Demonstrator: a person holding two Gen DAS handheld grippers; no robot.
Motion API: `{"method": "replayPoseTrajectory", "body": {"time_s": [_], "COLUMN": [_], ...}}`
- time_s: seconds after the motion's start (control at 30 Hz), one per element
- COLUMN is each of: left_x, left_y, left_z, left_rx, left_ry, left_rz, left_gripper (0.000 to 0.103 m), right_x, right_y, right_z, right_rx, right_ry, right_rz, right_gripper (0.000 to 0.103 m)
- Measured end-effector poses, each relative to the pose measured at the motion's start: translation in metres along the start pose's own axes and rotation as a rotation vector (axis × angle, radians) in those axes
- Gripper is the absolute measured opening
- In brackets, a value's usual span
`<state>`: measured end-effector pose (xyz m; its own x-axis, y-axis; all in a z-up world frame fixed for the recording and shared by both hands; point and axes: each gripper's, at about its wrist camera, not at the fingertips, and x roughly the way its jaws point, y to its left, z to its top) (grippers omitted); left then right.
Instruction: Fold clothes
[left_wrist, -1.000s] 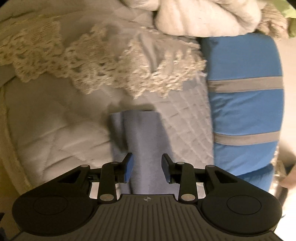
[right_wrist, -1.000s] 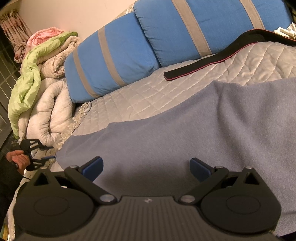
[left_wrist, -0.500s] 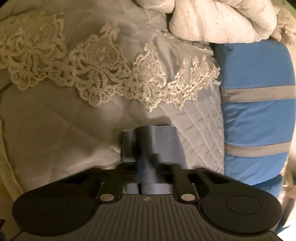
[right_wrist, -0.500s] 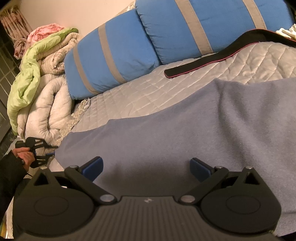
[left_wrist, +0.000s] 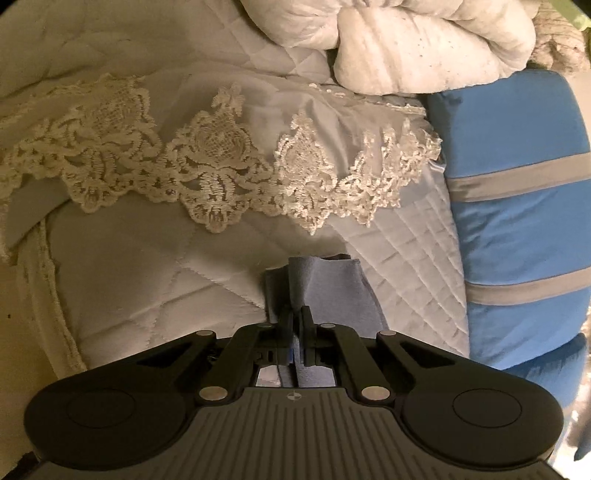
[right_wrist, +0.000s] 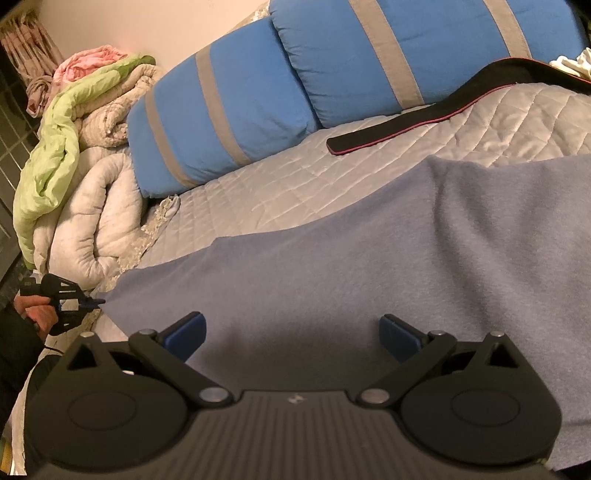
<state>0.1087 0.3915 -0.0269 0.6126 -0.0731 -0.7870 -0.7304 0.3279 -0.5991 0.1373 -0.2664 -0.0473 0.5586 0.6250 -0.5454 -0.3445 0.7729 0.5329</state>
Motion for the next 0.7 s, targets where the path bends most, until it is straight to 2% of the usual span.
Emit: {"method": "replayPoseTrajectory", "body": {"time_s": [0.07,0.13,0.23,0.37,0.5,0.6,0.7], "left_x": [-0.003,-0.003,0.0,0.008,0.017,0.026,0.014], "left_y": [0.002,0.007,0.014,0.021,0.024,0.02,0.0], "left_z": [0.001,0.003,0.006,0.011,0.013,0.012,0.004], "left_rx": [-0.021,-0.04,-0.067,-0.109,-0.129,-0.102,0.035], "left_ry": [-0.008,-0.008,-0.008,-0.019,-0.015,0.026,-0.016], "left_rz": [0.015,0.026,0.006,-0.066,-0.127,-0.134,-0.113], "left_gripper": [0.013,0.043,0.046,0.046,0.044,0.005,0.004], "right_x": [0.0,0.001,0.001,0.001,0.001,0.001,0.0], "right_y": [0.0,0.001,0.001,0.001,0.001,0.002,0.002], "right_z": [0.0,0.0,0.0,-0.001,-0.001,-0.001,-0.001], "right_rx": [0.0,-0.004,-0.011,-0.011,-0.011,-0.011,-0.008], "right_ry": [-0.001,0.002,0.003,0.004,0.004,0.005,0.001], "right_rz": [0.001,0.002,0.002,0.001,-0.001,-0.003,-0.004], "right_gripper": [0.103,0.103,0.103,0.103,0.103,0.103,0.103]}}
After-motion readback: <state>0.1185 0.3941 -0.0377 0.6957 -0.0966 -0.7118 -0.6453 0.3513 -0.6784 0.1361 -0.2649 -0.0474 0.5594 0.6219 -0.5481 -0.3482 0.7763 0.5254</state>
